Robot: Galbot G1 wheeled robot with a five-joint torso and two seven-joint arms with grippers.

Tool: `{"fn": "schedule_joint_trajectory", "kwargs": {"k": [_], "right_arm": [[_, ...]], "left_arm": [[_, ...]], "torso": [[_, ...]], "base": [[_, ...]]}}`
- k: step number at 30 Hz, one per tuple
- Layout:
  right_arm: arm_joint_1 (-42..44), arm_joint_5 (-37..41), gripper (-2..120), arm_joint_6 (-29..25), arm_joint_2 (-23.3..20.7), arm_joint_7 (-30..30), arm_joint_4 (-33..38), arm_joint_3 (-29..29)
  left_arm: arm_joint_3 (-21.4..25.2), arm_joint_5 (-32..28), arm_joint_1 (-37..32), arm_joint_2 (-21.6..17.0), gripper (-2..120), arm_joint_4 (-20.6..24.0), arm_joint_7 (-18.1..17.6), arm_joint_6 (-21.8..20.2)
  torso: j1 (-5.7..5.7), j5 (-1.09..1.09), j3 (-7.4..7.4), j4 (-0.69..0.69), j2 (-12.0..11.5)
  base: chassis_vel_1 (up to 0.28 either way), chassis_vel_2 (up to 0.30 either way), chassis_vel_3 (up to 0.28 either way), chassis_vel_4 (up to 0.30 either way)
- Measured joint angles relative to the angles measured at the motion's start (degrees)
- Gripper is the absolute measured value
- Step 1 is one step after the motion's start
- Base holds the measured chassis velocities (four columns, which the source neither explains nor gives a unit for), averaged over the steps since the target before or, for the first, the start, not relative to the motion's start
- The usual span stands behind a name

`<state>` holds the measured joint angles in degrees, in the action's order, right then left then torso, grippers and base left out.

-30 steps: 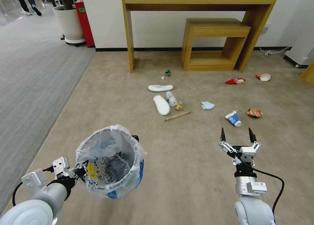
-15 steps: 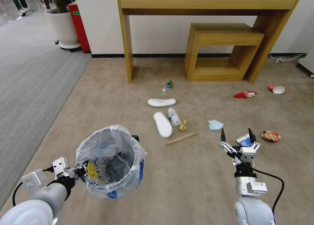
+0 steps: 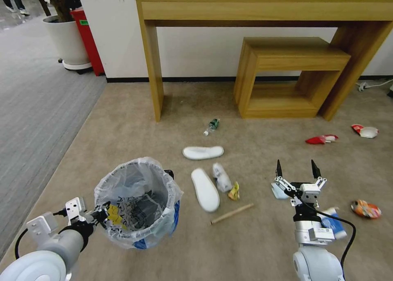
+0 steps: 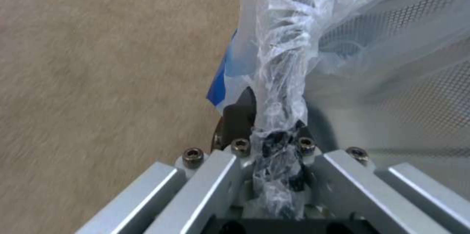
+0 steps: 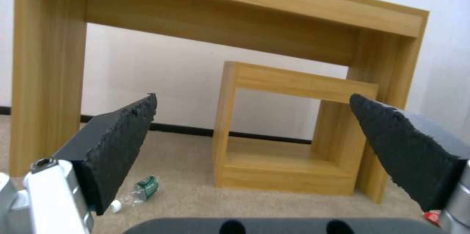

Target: Pick up the trash bin and place the garbage on the floor into it.

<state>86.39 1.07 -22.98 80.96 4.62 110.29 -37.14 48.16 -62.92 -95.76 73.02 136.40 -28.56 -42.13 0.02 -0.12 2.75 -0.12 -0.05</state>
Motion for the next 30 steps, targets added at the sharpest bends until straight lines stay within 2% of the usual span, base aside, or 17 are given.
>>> {"fn": "schedule_joint_trajectory", "kwargs": {"k": [3,30], "right_arm": [[0.1,0.0,100,0.0,-0.1,0.1,0.1,0.1],[0.0,0.0,100,-0.1,-0.4,-0.1,0.1,0.4]], "left_arm": [[0.0,0.2,-0.1,0.1,1,0.0,0.0,0.0],[-0.4,1.1,-0.4,0.8,1,0.1,0.1,0.0]], "torso": [[0.0,0.0,0.0,0.0,0.0],[-0.01,0.0,-0.02,0.0,0.0]], "base": [[-0.109,0.128,0.12,-0.07],[0.007,-0.01,-0.007,0.011]]}}
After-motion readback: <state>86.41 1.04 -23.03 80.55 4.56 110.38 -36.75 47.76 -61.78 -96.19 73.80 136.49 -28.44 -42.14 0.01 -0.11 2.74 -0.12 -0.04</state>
